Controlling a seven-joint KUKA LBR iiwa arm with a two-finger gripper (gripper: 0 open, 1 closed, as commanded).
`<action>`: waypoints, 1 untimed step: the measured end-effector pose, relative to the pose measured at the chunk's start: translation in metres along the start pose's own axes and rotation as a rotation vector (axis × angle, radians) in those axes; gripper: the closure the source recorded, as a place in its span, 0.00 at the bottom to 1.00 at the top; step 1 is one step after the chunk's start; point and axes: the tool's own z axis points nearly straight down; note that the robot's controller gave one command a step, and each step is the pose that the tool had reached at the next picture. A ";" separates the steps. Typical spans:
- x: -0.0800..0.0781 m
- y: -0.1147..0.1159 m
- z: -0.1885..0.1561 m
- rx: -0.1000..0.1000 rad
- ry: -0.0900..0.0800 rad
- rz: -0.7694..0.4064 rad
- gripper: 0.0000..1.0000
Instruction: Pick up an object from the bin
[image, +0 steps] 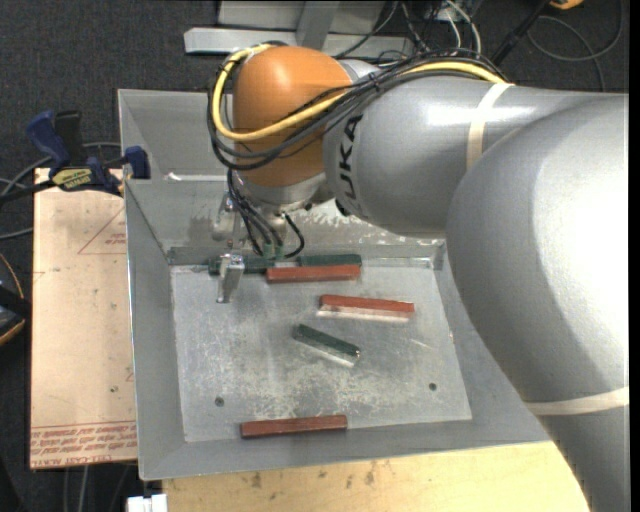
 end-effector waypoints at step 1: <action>-0.003 -0.040 0.029 0.005 0.012 -0.043 0.00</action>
Offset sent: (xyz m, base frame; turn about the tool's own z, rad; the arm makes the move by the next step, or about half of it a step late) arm 0.0051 -0.0426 -0.1023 -0.1413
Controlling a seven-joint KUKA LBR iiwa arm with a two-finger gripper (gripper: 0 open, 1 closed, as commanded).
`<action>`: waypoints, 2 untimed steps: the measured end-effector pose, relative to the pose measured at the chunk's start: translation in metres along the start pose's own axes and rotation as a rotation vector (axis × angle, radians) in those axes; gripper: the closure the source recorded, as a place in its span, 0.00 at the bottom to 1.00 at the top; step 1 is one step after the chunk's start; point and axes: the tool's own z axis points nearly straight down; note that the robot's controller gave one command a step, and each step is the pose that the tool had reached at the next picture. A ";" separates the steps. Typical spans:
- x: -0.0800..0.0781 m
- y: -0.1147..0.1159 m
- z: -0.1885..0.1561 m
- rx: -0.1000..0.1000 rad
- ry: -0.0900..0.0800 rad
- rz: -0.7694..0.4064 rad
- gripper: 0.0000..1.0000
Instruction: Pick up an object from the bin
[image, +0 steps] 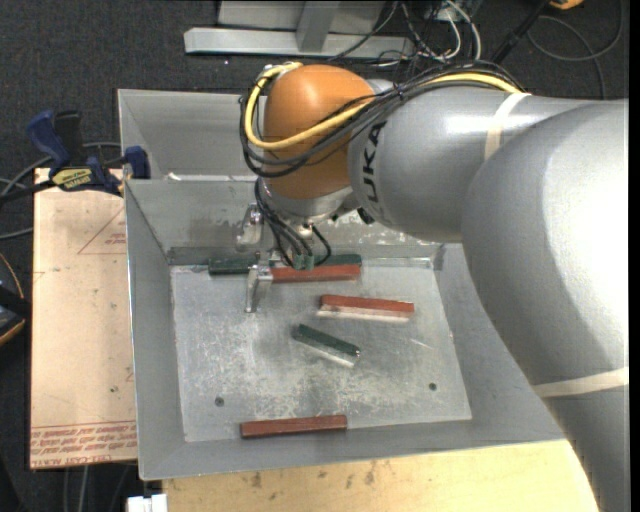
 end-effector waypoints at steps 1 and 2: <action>-0.012 0.000 0.060 -0.009 -0.034 -0.095 1.00; -0.009 0.000 0.061 -0.007 -0.017 -0.097 0.00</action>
Offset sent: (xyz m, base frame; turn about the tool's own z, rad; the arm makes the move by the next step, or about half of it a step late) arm 0.0000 0.0000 0.0000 0.0000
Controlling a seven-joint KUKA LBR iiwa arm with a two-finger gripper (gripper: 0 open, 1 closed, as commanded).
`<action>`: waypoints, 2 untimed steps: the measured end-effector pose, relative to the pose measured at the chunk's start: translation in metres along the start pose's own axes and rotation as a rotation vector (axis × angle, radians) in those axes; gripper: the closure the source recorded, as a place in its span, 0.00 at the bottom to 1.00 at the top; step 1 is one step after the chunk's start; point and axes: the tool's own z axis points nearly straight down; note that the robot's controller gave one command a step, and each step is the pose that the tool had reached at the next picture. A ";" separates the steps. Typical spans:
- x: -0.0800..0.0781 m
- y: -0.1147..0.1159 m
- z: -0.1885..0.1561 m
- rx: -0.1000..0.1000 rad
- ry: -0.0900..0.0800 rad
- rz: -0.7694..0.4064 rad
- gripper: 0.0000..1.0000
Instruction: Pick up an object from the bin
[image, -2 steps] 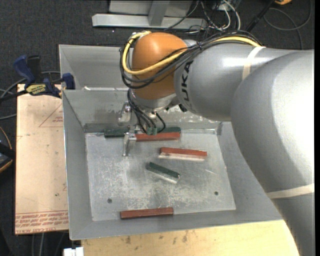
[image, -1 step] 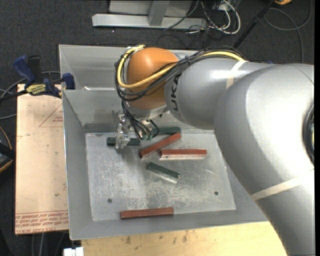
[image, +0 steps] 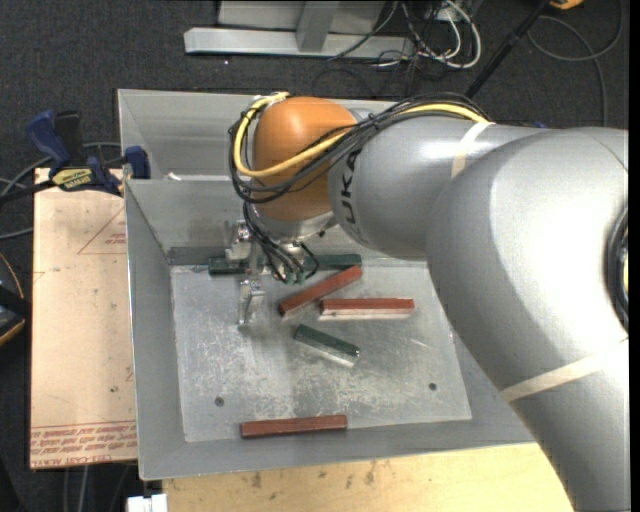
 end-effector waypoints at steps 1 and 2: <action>-0.001 -0.001 0.002 -0.001 -0.011 0.002 1.00; 0.007 0.001 0.005 0.002 0.038 -0.003 0.00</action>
Offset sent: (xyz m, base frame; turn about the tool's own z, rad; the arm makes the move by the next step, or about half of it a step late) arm 0.0000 0.0000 0.0000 0.0000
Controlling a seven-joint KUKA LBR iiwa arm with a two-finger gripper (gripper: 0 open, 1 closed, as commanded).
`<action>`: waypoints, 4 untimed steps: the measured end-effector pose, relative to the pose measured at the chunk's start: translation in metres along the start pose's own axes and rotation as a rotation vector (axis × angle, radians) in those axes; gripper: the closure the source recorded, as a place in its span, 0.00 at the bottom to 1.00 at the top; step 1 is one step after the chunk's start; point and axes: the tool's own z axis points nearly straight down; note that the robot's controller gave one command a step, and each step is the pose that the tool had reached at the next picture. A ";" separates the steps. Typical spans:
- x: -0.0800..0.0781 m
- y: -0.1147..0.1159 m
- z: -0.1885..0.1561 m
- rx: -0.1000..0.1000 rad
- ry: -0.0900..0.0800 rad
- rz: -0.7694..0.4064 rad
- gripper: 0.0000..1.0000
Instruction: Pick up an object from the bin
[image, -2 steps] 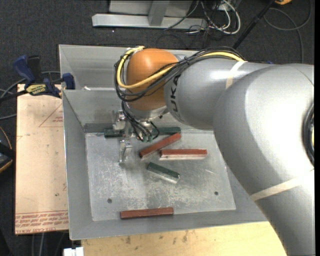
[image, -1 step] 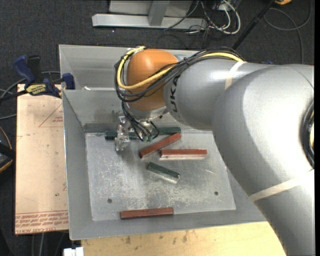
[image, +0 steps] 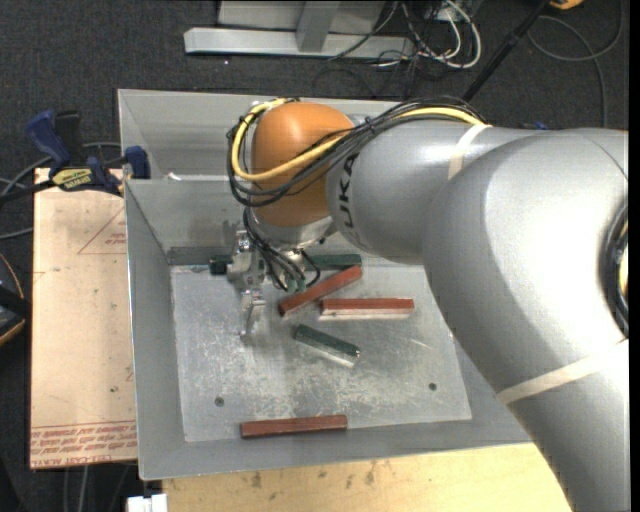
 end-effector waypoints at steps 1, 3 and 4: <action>0.000 0.000 0.000 0.000 -0.001 0.000 0.00; 0.003 -0.025 -0.004 -0.021 -0.018 0.095 0.00; 0.039 -0.082 -0.005 -0.002 -0.035 0.140 1.00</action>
Offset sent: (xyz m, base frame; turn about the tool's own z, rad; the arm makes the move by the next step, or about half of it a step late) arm 0.0053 -0.0224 0.0131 0.0489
